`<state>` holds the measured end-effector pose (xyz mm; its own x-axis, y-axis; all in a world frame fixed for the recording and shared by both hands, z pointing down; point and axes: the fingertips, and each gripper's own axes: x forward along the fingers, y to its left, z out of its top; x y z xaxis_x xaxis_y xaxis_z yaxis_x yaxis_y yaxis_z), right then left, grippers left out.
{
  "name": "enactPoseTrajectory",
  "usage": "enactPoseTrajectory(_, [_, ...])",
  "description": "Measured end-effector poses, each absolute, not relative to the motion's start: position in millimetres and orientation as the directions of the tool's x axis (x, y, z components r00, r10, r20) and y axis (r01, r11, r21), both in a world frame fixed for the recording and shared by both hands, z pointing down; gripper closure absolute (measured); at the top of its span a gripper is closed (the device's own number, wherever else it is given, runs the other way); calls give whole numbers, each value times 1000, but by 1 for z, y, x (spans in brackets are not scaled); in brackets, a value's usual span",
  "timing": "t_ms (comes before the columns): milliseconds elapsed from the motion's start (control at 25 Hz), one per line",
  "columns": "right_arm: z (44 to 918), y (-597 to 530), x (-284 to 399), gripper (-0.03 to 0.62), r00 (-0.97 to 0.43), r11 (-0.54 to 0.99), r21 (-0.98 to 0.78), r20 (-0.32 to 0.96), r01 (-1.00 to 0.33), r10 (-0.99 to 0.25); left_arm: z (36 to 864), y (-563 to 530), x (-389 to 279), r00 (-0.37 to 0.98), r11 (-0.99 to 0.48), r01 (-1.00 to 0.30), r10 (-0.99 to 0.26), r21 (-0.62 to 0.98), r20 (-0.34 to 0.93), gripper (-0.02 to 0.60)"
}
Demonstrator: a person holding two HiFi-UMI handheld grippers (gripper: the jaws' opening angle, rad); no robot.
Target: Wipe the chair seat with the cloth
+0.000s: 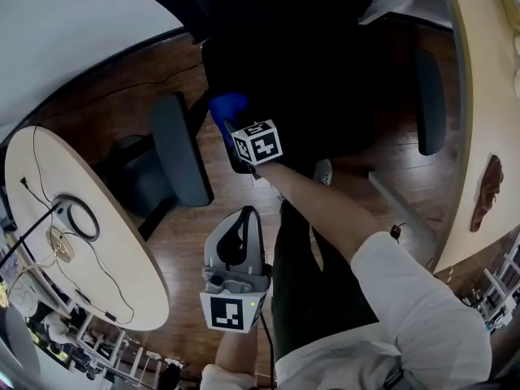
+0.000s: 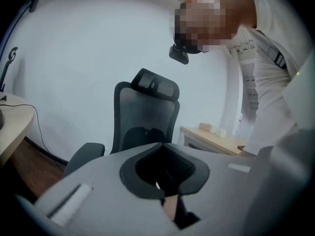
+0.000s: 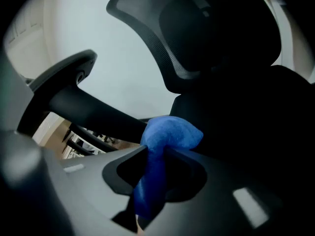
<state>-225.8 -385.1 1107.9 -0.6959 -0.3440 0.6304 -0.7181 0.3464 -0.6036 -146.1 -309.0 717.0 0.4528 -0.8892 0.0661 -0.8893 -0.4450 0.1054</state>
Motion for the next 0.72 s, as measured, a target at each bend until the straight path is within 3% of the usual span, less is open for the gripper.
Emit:
enactPoseTrajectory(120, [1121, -385, -222, 497, -681, 366, -575, 642, -731, -351, 736, -299, -160, 410, -395, -906, -908, 151, 86, 543])
enactPoseTrajectory(280, [1136, -390, -161, 497, -629, 378, -506, 677, -775, -382, 743, -297, -157, 405, -386, -907, -910, 169, 95, 543])
enactPoseTrajectory(720, [1153, -393, 135, 498, -333, 159, -294, 791, -942, -512, 720, -315, -85, 585, -582, -811, -808, 68, 72, 543])
